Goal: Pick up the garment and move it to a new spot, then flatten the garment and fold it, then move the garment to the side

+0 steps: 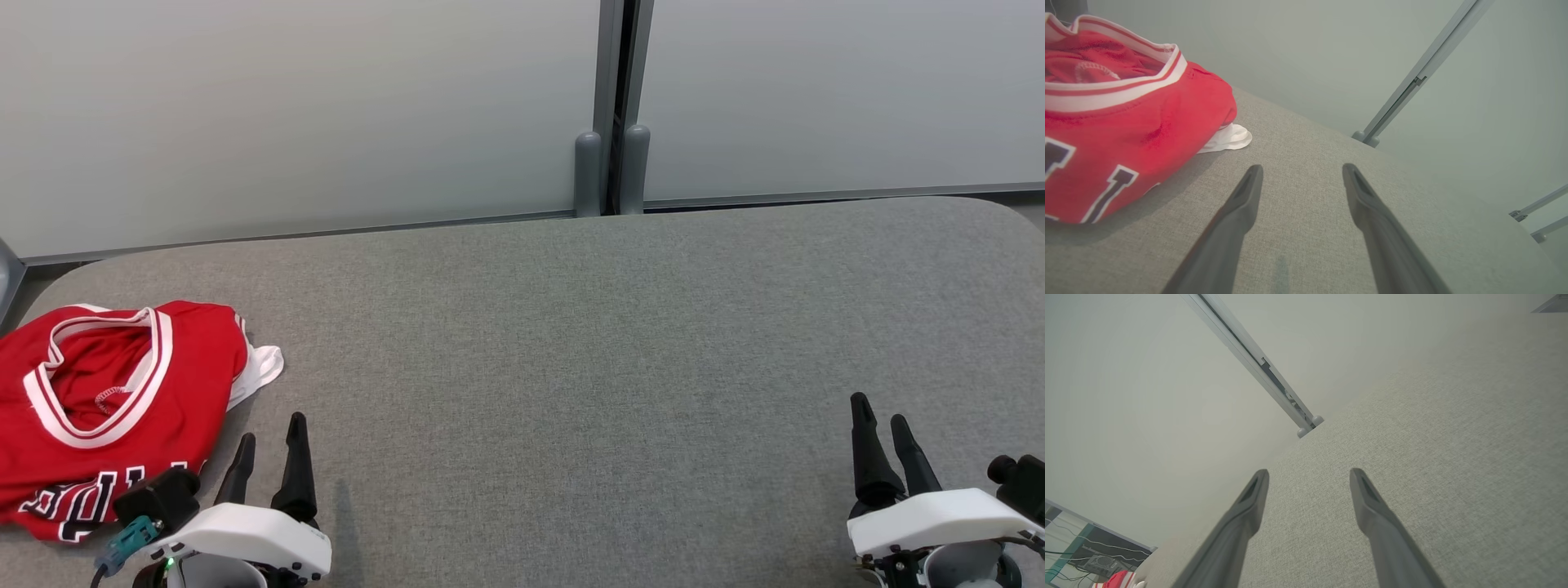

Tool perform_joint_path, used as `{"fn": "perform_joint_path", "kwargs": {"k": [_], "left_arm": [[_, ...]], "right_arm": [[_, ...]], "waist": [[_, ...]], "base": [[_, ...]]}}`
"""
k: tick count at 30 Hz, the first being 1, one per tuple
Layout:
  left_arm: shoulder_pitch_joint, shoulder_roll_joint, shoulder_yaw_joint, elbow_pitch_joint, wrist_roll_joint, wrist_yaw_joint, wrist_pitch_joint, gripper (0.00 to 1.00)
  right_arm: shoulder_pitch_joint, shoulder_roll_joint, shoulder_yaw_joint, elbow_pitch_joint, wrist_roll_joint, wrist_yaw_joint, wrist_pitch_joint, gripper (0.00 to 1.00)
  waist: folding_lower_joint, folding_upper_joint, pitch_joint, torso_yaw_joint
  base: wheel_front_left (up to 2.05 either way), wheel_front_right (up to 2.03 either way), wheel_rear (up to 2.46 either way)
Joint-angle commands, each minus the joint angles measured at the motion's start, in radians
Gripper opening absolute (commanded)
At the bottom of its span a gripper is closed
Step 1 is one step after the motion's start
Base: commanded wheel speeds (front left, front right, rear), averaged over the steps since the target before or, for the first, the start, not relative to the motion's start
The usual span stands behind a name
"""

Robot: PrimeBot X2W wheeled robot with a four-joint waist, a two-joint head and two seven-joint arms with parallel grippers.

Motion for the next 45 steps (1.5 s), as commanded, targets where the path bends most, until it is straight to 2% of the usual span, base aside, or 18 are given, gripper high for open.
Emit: {"fn": "perform_joint_path", "kwargs": {"k": [1, 15, 24, 32, 45], "left_arm": [[-0.019, 0.011, -0.004, -0.012, 0.033, 0.005, -0.009, 1.0], [0.012, 0.036, -0.004, -0.07, 0.207, 0.022, -0.044, 1.0], [0.013, 0.038, 0.001, -0.035, 0.272, -0.007, -0.064, 1.0], [0.011, 0.032, 0.009, 0.006, 0.329, -0.013, -0.081, 1.0], [0.007, 0.025, 0.023, 0.049, 0.395, 0.004, -0.105, 1.0]], "right_arm": [[-0.018, -0.01, 0.001, -0.002, -0.028, 0.005, -0.011, 1.0], [-0.034, -0.012, 0.042, 0.041, -0.161, 0.005, -0.044, 1.0], [-0.038, -0.014, 0.063, 0.057, -0.228, 0.005, -0.05, 1.0], [-0.043, -0.015, 0.084, 0.073, -0.286, 0.005, -0.063, 1.0], [-0.051, -0.016, 0.088, 0.11, -0.372, 0.006, -0.075, 1.0]], "waist": [[0.0, 0.0, 0.0, 0.001], [0.0, 0.0, 0.003, 0.001], [0.0, 0.0, 0.007, 0.002], [0.0, 0.0, 0.007, 0.003], [0.0, 0.0, 0.0, 0.0]], "base": [[0.0, 0.0, 0.0], [0.0, 0.0, 0.0], [0.0, 0.0, 0.0], [0.0, 0.0, 0.0], [0.0, 0.0, 0.0]]}}
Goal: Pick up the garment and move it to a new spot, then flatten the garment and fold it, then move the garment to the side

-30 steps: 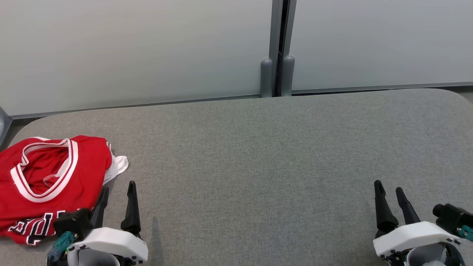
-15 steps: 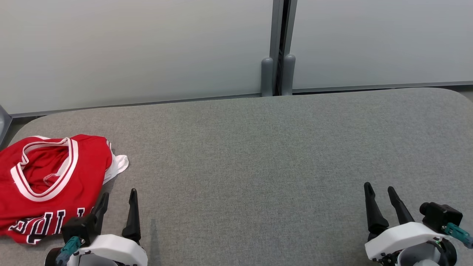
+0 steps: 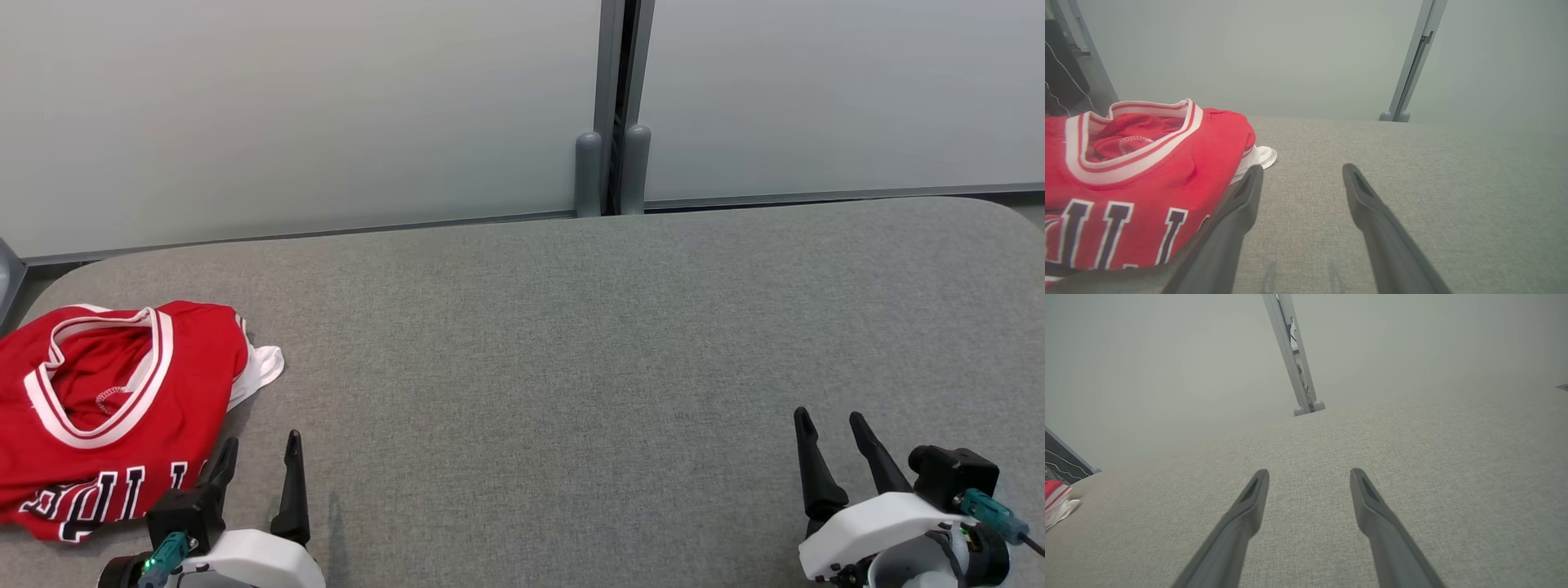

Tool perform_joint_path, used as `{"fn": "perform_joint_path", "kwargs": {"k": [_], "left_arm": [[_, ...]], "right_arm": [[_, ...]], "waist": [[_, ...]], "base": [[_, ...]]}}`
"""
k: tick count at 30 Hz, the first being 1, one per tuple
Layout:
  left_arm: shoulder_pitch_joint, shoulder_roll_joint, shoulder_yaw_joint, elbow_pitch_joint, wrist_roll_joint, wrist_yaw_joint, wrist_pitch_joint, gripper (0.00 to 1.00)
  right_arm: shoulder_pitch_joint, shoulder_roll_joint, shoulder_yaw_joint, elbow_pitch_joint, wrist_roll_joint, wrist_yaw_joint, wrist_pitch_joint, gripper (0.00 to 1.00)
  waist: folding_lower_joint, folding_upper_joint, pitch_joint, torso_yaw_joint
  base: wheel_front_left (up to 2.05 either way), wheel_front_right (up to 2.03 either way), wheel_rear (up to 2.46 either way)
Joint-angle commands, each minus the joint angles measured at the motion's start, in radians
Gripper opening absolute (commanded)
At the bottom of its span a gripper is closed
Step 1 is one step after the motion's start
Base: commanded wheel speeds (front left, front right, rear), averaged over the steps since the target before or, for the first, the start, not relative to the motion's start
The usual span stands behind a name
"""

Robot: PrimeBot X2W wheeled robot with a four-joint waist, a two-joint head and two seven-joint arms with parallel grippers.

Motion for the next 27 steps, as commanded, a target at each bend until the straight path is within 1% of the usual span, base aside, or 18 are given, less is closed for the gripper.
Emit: {"fn": "perform_joint_path", "kwargs": {"k": [1, 10, 17, 27], "left_arm": [[-0.009, 0.004, 0.004, -0.003, 0.021, 0.004, -0.009, 1.0], [0.019, -0.005, 0.003, -0.006, 0.051, 0.014, -0.024, 1.0], [0.041, -0.011, -0.007, -0.019, 0.086, 0.034, -0.025, 1.0], [0.059, -0.009, -0.018, -0.062, 0.071, 0.049, 0.004, 1.0]], "right_arm": [[-0.01, -0.009, 0.001, 0.002, -0.016, 0.004, -0.012, 1.0], [-0.004, -0.01, 0.023, 0.016, -0.077, 0.003, -0.021, 1.0], [0.007, -0.011, 0.03, 0.005, -0.118, 0.004, -0.024, 1.0], [0.018, -0.011, 0.035, -0.01, -0.103, 0.004, -0.01, 1.0]], "waist": [[0.0, 0.0, -0.001, 0.0], [0.0, 0.0, -0.022, -0.003], [0.0, 0.0, -0.036, -0.002], [0.0, 0.0, -0.042, -0.001]], "base": [[0.0, 0.0, 0.0], [0.0, 0.0, 0.0], [0.0, 0.0, 0.0], [0.0, 0.0, 0.0]]}}
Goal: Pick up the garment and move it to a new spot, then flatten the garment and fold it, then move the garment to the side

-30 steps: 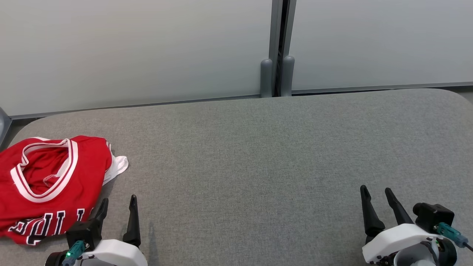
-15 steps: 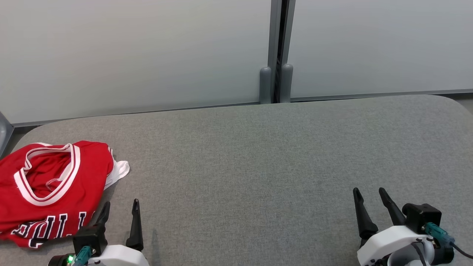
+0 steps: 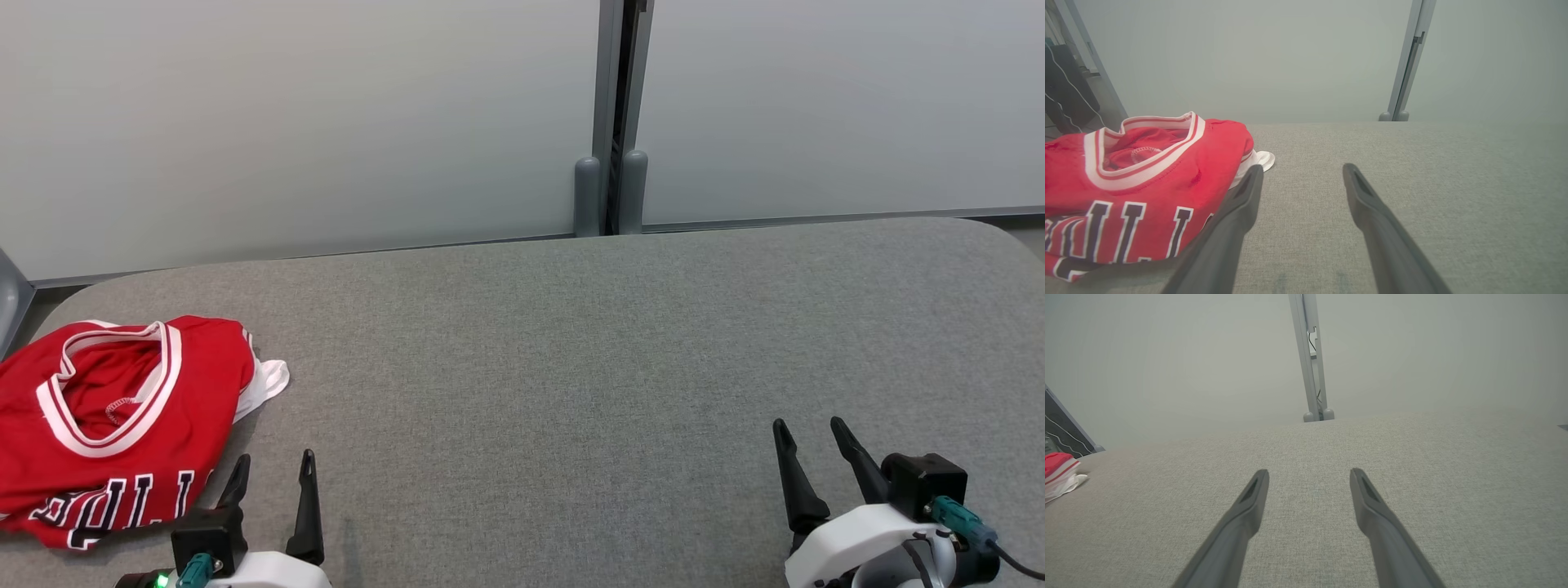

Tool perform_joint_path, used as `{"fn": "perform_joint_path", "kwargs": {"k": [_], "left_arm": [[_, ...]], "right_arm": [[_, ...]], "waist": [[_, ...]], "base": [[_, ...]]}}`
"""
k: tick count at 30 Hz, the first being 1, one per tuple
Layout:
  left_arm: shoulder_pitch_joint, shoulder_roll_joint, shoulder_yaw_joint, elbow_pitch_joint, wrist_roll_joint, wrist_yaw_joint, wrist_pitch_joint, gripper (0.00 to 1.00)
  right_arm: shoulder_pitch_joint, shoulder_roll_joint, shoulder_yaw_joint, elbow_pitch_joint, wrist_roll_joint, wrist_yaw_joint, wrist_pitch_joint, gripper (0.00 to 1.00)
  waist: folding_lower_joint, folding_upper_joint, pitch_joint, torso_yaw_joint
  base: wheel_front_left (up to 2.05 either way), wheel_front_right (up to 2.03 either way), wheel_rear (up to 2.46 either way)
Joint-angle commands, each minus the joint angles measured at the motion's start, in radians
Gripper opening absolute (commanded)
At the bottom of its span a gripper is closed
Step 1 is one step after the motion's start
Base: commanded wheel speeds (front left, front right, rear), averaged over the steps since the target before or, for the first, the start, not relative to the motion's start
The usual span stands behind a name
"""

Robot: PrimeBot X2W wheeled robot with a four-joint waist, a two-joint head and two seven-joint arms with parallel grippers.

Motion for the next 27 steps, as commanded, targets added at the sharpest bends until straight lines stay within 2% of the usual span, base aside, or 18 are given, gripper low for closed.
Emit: {"fn": "perform_joint_path", "kwargs": {"k": [1, 16, 27], "left_arm": [[0.005, 0.007, -0.002, -0.013, -0.003, 0.007, 0.005, 1.0], [0.023, 0.012, -0.02, -0.066, -0.005, 0.024, 0.036, 1.0], [0.034, 0.022, -0.02, -0.083, -0.016, 0.035, 0.04, 1.0]], "right_arm": [[0.005, -0.009, -0.001, -0.002, 0.007, 0.002, 0.002, 1.0], [0.01, -0.009, -0.005, 0.0, 0.012, 0.002, 0.001, 1.0], [0.022, -0.008, 0.0, 0.005, 0.018, 0.002, 0.002, 1.0]], "waist": [[0.0, -0.0001, 0.0, 0.0], [0.0, -0.0001, 0.002, 0.011], [0.0, -0.0001, -0.006, 0.086]], "base": [[0.0, 0.0, 0.0], [0.0, 0.0, 0.0], [0.0, 0.0, 0.0]]}}
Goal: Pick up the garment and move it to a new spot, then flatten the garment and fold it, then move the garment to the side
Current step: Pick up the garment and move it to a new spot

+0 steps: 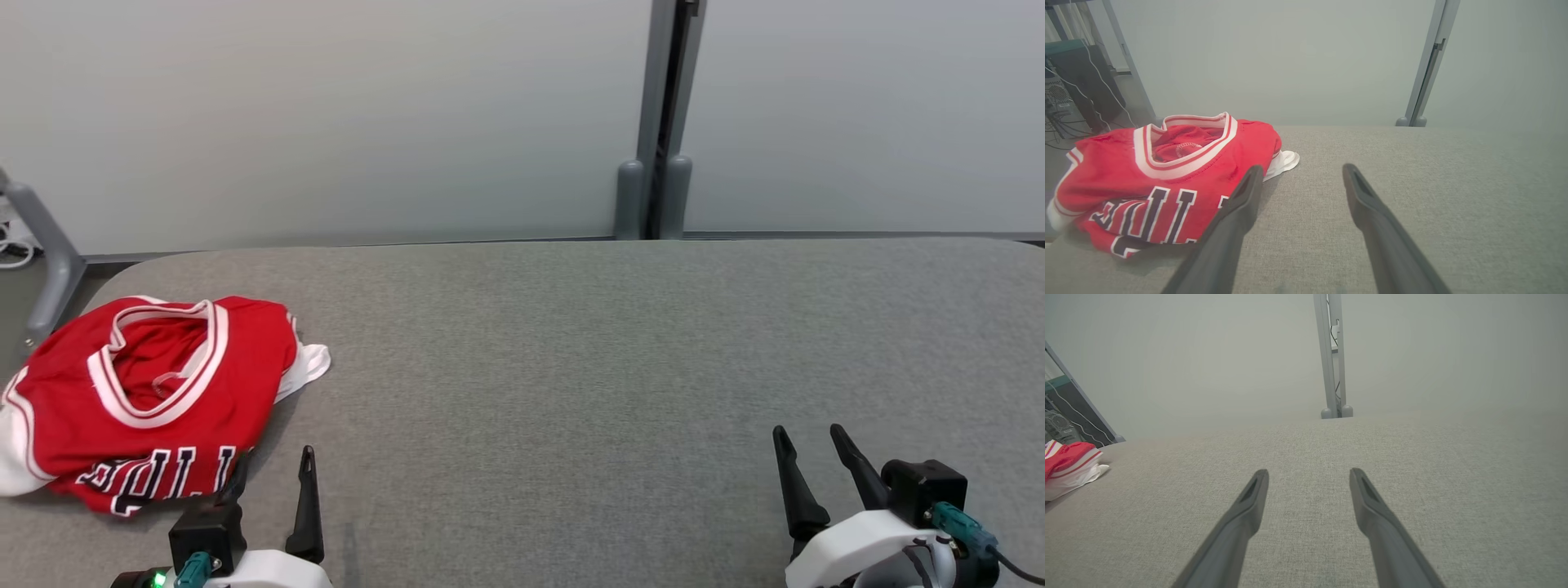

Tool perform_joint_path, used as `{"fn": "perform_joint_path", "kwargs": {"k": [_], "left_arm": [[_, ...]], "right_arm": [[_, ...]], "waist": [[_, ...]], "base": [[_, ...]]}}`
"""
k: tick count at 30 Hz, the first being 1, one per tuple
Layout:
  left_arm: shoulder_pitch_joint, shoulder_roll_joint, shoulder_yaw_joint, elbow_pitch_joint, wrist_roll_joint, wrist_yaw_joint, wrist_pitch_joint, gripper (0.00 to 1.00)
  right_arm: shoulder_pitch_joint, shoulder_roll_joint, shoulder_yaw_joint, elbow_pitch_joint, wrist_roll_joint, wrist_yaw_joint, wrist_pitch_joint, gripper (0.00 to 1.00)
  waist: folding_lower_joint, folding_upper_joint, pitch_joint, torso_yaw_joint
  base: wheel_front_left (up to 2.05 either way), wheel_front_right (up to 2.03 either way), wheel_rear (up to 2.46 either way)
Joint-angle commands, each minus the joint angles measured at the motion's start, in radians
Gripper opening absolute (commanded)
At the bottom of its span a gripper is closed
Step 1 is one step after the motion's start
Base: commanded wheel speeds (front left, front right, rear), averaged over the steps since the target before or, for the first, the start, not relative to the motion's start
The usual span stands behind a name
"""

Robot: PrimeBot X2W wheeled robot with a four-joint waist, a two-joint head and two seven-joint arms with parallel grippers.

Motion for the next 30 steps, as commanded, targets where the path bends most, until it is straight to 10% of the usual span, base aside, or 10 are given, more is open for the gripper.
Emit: {"fn": "perform_joint_path", "kwargs": {"k": [1, 30], "left_arm": [[0.008, 0.008, 0.004, -0.004, -0.003, 0.004, 0.002, 1.0], [0.074, 0.045, -0.002, -0.087, -0.006, 0.05, 0.052, 1.0]], "right_arm": [[0.014, -0.008, -0.002, 0.003, 0.01, 0.002, 0.002, 1.0], [0.002, -0.008, 0.04, 0.04, 0.056, 0.002, -0.028, 1.0]], "waist": [[0.0, 0.0, -0.005, 0.028], [0.0, 0.0, -0.015, 0.414]], "base": [[0.0, 0.0, 0.0], [0.0, 0.0, 0.0]]}}
